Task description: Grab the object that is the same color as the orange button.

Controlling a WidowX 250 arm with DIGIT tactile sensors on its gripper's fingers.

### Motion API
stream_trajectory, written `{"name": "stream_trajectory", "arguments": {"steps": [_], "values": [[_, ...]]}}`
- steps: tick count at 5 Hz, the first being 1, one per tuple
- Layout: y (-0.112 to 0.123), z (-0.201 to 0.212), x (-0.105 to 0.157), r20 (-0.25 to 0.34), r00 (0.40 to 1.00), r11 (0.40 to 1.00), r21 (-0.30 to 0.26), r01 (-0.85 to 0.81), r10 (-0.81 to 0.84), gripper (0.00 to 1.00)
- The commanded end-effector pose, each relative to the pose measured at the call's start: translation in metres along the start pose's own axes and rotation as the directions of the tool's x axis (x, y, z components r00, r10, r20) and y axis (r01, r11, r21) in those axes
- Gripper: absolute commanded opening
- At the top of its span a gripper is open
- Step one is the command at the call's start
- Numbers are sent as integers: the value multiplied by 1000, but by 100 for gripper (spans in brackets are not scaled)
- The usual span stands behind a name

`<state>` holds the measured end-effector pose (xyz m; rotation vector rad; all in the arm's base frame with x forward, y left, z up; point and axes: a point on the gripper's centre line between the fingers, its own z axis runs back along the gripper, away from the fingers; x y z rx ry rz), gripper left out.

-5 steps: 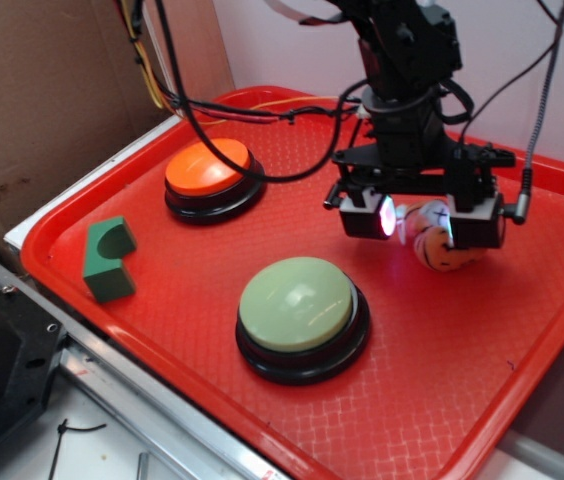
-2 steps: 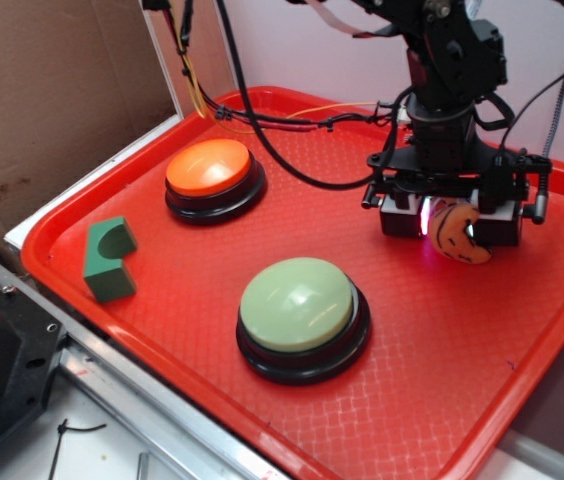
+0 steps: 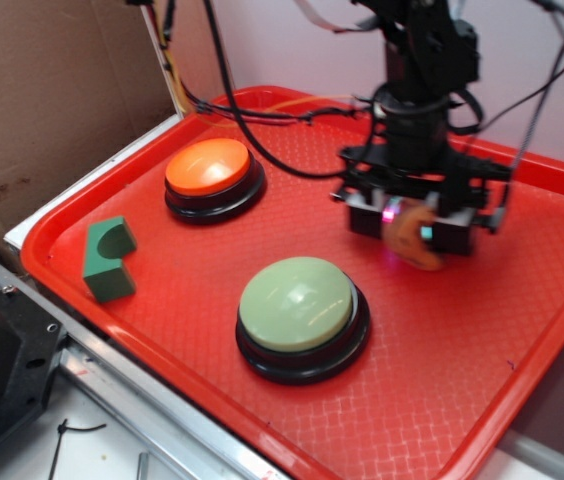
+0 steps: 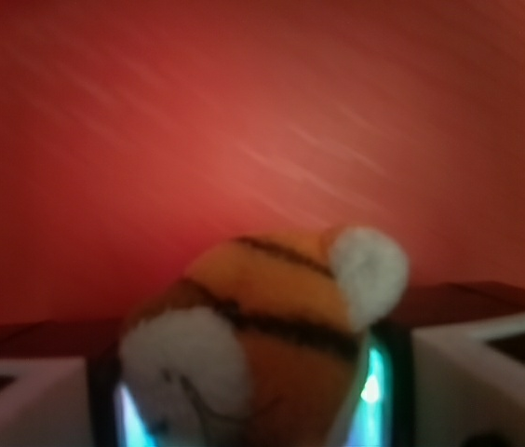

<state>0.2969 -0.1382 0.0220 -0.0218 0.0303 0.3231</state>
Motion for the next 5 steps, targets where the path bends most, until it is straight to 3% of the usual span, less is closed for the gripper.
{"name": "stream_trajectory", "arguments": {"steps": [1,2,3,4,5], "values": [[60,103,-7,58,989,987,-75,139,-135,0],[96,137,-20,141,987,988,-121,93,-76,0],[126,159,-32,174,984,986,-149,73,-46,0],[142,171,-42,229,973,984,-173,47,-6,0],[141,167,-44,214,977,974,-227,23,26,0]]}}
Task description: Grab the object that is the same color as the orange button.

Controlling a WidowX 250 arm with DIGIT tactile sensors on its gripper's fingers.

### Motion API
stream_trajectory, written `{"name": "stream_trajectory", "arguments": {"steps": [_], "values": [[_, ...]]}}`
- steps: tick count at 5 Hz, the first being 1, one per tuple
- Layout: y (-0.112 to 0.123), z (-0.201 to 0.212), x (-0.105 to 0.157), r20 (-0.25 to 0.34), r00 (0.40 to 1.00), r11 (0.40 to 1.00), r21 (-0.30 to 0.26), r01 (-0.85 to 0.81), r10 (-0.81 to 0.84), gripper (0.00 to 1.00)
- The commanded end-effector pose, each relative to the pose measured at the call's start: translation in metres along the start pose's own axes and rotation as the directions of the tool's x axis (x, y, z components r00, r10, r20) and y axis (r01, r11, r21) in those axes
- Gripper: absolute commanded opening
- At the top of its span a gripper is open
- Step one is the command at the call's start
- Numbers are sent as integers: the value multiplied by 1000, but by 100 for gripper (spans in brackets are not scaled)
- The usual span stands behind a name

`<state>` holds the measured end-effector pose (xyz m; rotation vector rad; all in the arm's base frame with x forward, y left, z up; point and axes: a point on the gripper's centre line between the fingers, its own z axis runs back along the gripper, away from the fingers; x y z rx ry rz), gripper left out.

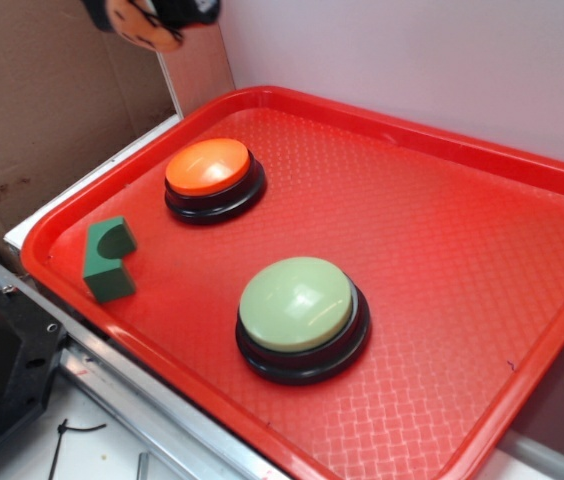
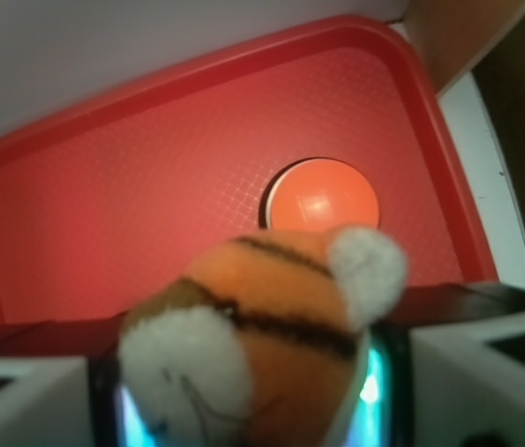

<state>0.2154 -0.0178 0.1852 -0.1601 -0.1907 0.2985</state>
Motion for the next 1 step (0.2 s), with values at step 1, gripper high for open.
{"name": "stream_trajectory", "arguments": {"steps": [1], "values": [[9,-17,19,-79,990,994,0,-114,113,0]]}}
